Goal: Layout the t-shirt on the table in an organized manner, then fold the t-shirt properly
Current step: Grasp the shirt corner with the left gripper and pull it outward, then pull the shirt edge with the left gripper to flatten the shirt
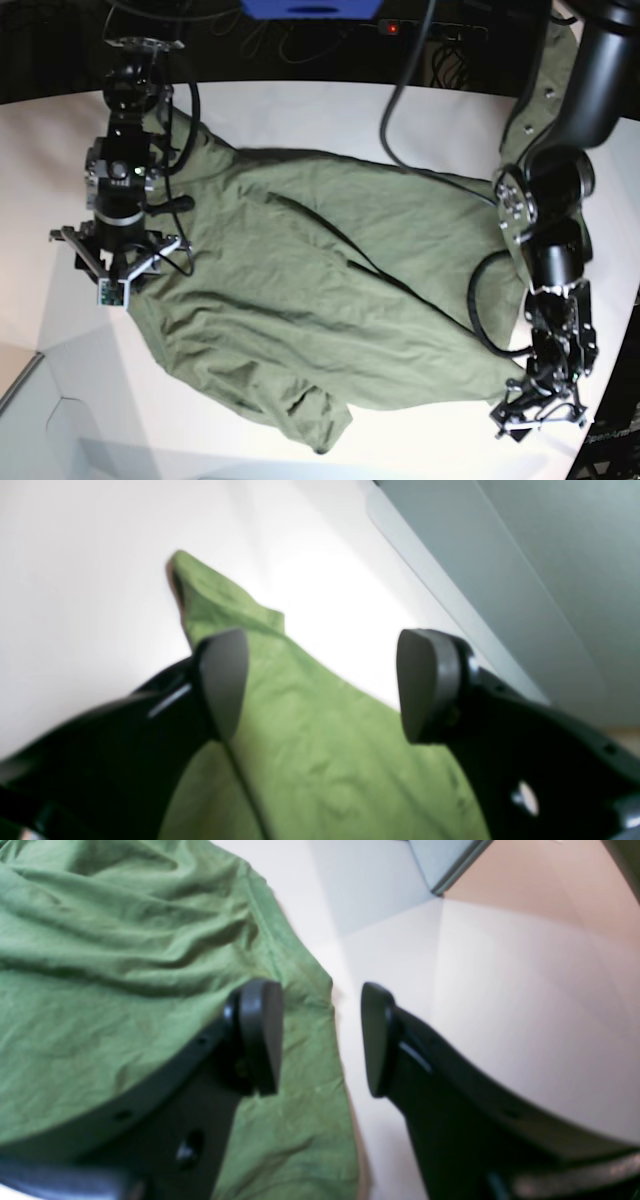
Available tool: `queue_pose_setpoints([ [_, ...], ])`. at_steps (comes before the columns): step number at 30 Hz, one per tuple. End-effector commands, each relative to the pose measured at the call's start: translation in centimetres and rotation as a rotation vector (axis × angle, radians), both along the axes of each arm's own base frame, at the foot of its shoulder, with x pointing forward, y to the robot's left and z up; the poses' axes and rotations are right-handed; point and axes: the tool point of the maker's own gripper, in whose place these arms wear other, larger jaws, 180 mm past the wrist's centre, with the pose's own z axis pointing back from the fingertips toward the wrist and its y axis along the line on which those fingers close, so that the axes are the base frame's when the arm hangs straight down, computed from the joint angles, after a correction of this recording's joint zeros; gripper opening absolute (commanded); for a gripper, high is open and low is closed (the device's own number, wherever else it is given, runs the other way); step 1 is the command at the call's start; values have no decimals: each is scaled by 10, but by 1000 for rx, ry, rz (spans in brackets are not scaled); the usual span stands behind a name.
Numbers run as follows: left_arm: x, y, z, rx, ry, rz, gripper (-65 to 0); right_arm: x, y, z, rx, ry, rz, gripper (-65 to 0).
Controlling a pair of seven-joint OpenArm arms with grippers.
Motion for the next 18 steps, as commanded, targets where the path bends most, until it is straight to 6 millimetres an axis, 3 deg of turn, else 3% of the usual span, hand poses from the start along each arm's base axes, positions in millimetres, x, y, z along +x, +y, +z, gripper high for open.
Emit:
queue_pose_setpoints([
  [1, -1, 7, 19, 24, -50, 0, -201, 6, -1, 17, -21, -54, 7, -385],
  [5, -51, 1, 14, 74, -27, -51, -201, 6, -1, 17, -21, -55, 7, -385],
  [9, -117, 3, 0, 157, 33, -89, -201, 7, -1, 17, -21, -56, 8, -385],
  [14, -207, 37, -11, 244, 112, -24, -196, 7, -1, 17, -20, -57, 8, -385],
  [18, -247, 62, -43, 253, 200, 38, -196, 7, -1, 17, -20, -57, 8, -385],
])
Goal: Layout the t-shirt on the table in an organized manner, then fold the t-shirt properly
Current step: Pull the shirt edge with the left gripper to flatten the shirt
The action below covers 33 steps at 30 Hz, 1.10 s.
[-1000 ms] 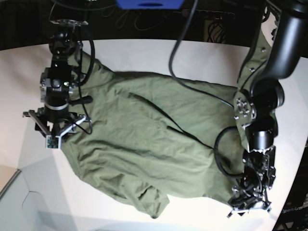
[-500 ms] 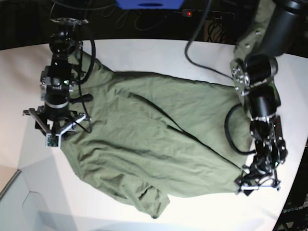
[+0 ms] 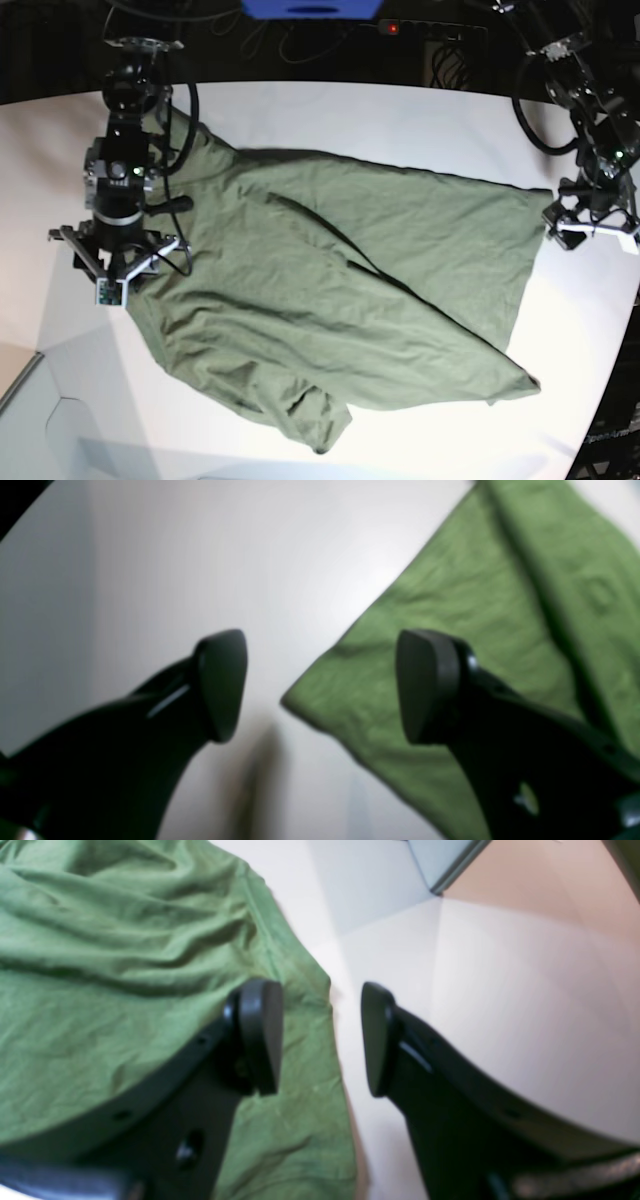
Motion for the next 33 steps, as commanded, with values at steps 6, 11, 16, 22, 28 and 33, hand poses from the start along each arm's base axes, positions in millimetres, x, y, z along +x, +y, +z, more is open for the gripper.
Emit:
queue_pose_setpoints([
  [6, -10, 10, -40, -37, 53, 27, -196, 7, 1, 17, -17, -56, 11, -385],
  [11, -7, -3, -54, -92, 52, -47, -197, 6, 0, 16, -16, -51, 9, -385],
  [16, -8, -1, -68, -122, 81, -35, -200, 3, 0, 12, -17, -42, 10, -385],
  [22, -14, 0, -93, -171, 140, -19, -389, 0, -1, 9, -20, -31, 8, -385],
  [28, -13, -1, -105, -207, 164, -3, -644, -11, -2, 0, -22, -5, 7, -385],
  [33, -8, -1, -83, -167, 118, -25, -648, -23, -2, -2, -27, 5, 8, -385],
])
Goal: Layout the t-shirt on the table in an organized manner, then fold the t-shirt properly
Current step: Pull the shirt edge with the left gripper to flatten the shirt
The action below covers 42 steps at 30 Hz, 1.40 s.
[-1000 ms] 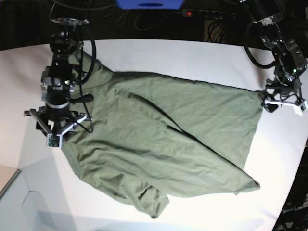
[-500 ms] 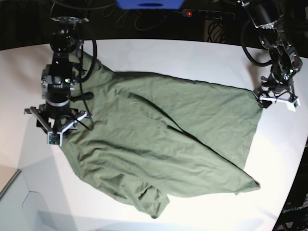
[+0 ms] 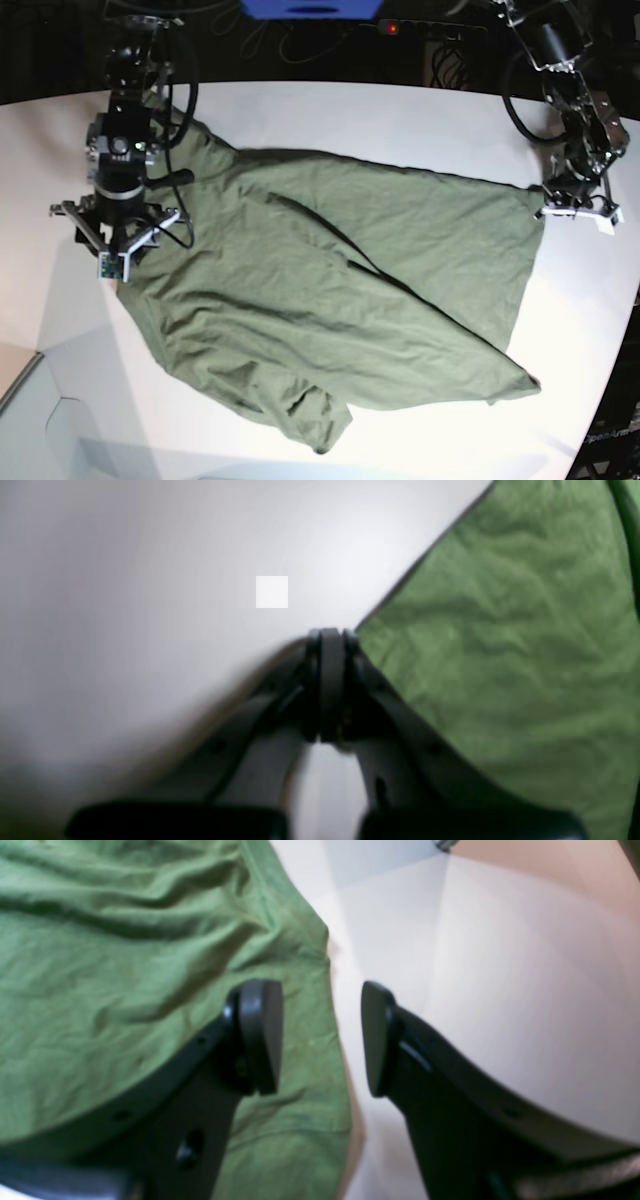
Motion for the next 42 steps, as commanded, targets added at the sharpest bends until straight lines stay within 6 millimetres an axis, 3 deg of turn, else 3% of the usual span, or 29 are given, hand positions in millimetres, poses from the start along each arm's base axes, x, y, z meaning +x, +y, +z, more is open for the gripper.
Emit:
queue_pose_setpoints([
  [1, -6, 2, 3, 12, 19, -8, -648, 4, -1, 16, -22, -53, 10, -385],
  [7, -1, -14, 46, -57, -100, -53, -648, 2, -1, 16, -23, -51, 9, -385],
  [10, -6, -6, 67, -81, -159, -36, -648, 2, -1, 16, -22, -50, 8, -385],
  [13, -7, -2, 73, -104, -175, -23, -646, 2, -1, 16, -22, -50, 8, -385],
  [18, -13, -1, 50, -151, -123, 2, -628, 2, -1, 15, -19, -47, 7, -385],
  [23, -13, 1, 46, -146, -111, 12, -403, -2, 0, 13, -22, -40, 10, -385],
  [24, -13, 1, 46, -145, -114, 13, -384, -2, 0, 13, -21, -39, 10, -385],
  [28, -6, 1, 46, -158, -125, 21, -399, -5, 0, 11, -22, -34, 11, -385],
  [34, -7, 1, 10, -251, -53, 74, -399, -6, 0, 9, -21, -28, 10, -385],
  [42, -4, 0, 4, -268, -42, 75, -416, -6, -1, 9, -21, -27, 8, -385],
])
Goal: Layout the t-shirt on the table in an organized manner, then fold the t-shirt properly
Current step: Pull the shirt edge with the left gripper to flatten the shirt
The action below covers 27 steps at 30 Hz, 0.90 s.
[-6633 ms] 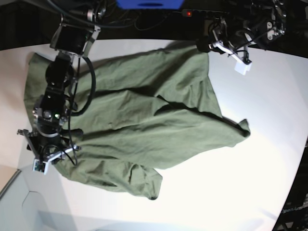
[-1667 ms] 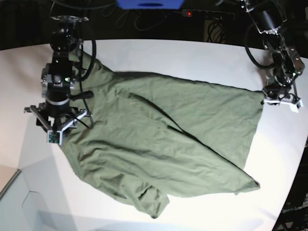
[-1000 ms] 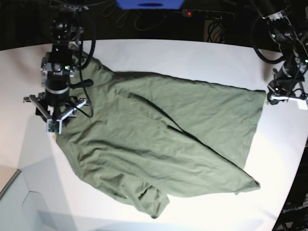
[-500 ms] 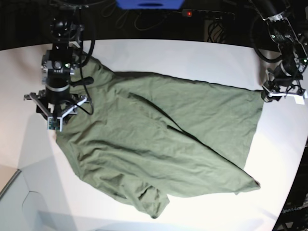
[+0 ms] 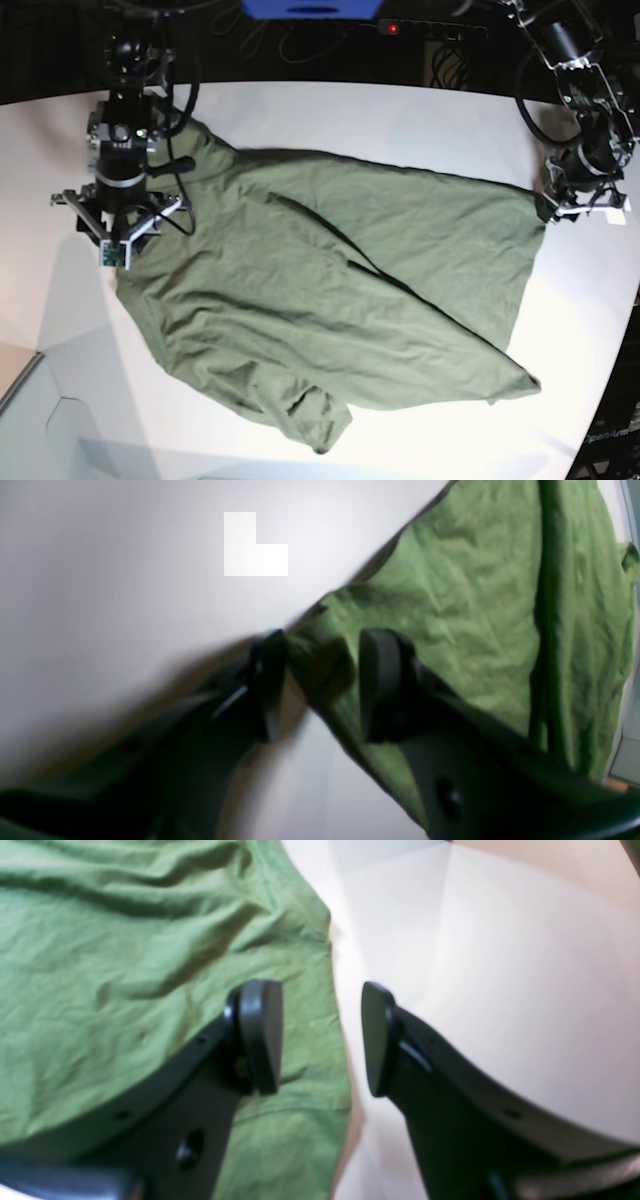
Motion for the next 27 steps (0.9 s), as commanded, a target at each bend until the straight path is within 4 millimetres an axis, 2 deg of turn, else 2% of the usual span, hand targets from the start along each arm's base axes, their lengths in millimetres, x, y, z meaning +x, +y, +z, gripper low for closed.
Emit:
queue_pose_setpoints([
  [1, -4, 3, -1, 12, 29, -8, -450, 6, -1, 15, -18, -51, 8, -385],
  [4, -4, 0, -2, 16, 35, -23, -650, 6, -1, 15, -18, -51, 8, -385],
  [6, -4, 0, -2, 16, 36, -24, -639, 6, -1, 15, -18, -51, 8, -385],
  [10, -4, 1, 14, 48, 0, -40, -650, 6, -1, 15, -18, -51, 8, -385],
  [12, -5, 4, 35, 102, -44, -51, -650, 6, -1, 14, -18, -49, 8, -384],
  [15, -10, 13, 81, 194, -134, -47, -650, 1, 0, 10, -18, -33, 11, -381],
  [18, -20, 10, 122, 182, -213, -62, -650, 1, 5, 4, -19, -10, 50, -381],
  [20, -27, 13, 142, 157, -255, -53, -650, 2, 8, 3, -19, -3, 68, -381],
  [23, -40, 15, 148, 85, -264, -35, -650, 2, 8, 3, -17, -4, 69, -381],
  [25, -48, 8, 142, 34, -245, -40, -650, 2, 9, 3, -17, -4, 71, -381],
  [27, -67, 2, 128, -6, -195, -28, -650, 3, 9, 4, -17, -5, 71, -381],
])
